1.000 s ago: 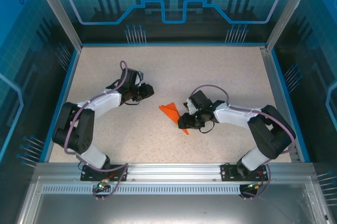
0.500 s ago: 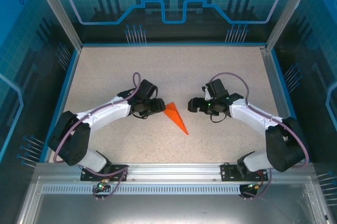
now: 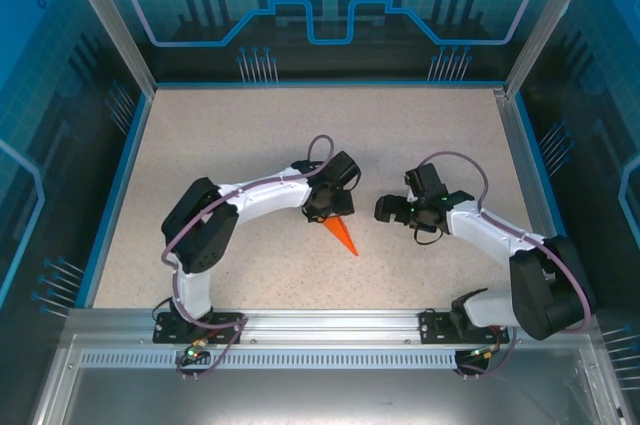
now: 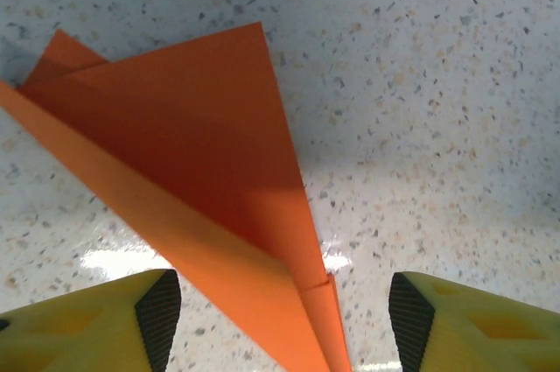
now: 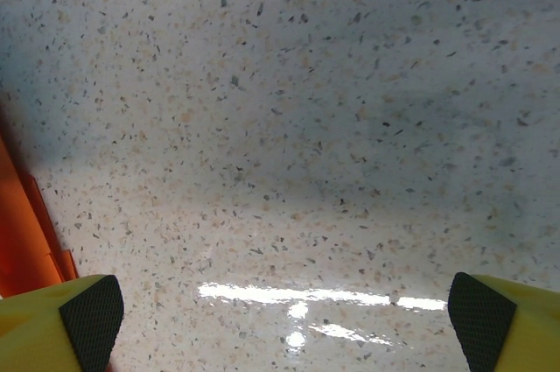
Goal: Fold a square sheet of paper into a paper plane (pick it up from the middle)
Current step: Turn over a paper plane at the center of the table.
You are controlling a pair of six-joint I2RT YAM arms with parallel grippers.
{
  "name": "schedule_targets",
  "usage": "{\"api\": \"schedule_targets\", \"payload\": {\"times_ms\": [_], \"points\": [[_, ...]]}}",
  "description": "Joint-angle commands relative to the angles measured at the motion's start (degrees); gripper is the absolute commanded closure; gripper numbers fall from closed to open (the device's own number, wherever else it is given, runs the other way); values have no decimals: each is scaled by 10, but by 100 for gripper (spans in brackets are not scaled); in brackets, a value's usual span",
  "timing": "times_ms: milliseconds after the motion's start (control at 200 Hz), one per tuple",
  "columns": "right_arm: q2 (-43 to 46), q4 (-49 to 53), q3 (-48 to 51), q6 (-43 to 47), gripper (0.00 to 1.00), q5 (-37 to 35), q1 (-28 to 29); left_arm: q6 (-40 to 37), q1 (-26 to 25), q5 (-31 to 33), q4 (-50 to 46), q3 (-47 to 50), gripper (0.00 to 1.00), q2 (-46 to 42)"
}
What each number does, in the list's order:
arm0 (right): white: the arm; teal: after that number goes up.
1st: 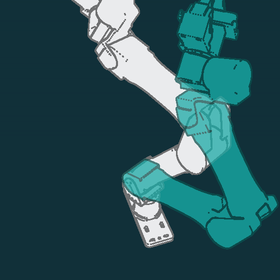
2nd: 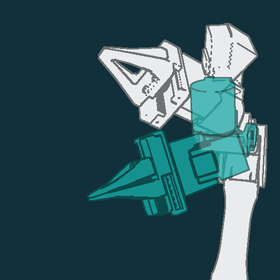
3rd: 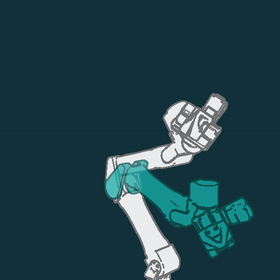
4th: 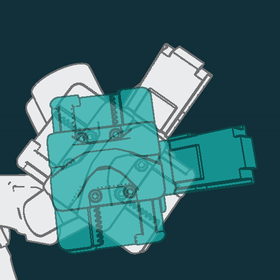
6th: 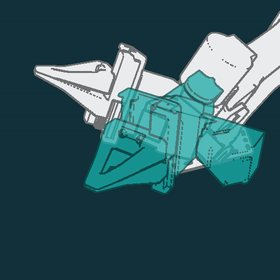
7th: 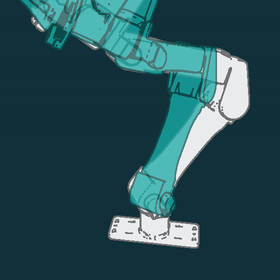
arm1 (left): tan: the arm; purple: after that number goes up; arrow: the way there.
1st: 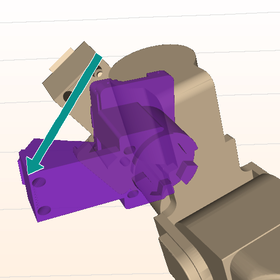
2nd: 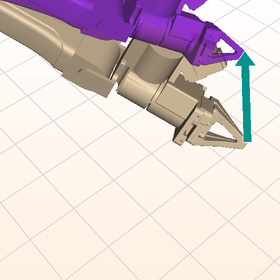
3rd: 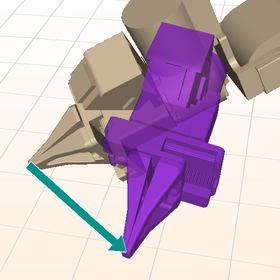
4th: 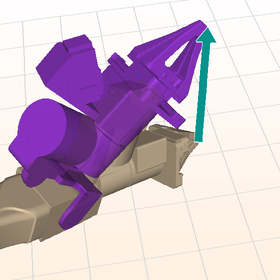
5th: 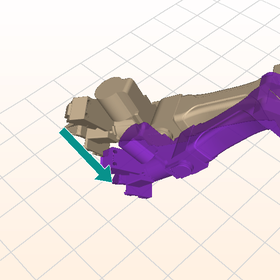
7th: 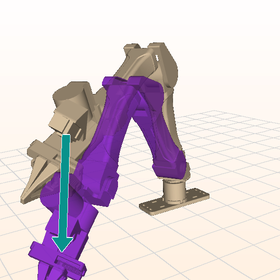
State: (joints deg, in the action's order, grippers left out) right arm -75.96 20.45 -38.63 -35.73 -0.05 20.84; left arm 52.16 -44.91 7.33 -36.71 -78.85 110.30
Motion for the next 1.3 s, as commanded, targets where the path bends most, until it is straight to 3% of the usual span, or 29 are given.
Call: {"api": "schedule_targets", "payload": {"times_ms": [0, 755, 1095, 1160, 1295], "points": [[15, -3, 7, -8, 1, -15, -10, -8, -7, 17, -67, -27, 35, 20], [7, 6, 0, -13, 1, -16, -10, 14, -17, 13, -66, 28, 59, -24], [0, 6, -1, -13, 1, -15, -10, 51, -22, 2, -27, 79, 59, -50], [-1, 7, -2, -13, 1, -15, -10, 54, -21, 7, -23, 88, 63, -52], [-6, 7, -4, -14, 0, -14, -10, 56, -21, 21, 3, 106, 84, -67]]}}
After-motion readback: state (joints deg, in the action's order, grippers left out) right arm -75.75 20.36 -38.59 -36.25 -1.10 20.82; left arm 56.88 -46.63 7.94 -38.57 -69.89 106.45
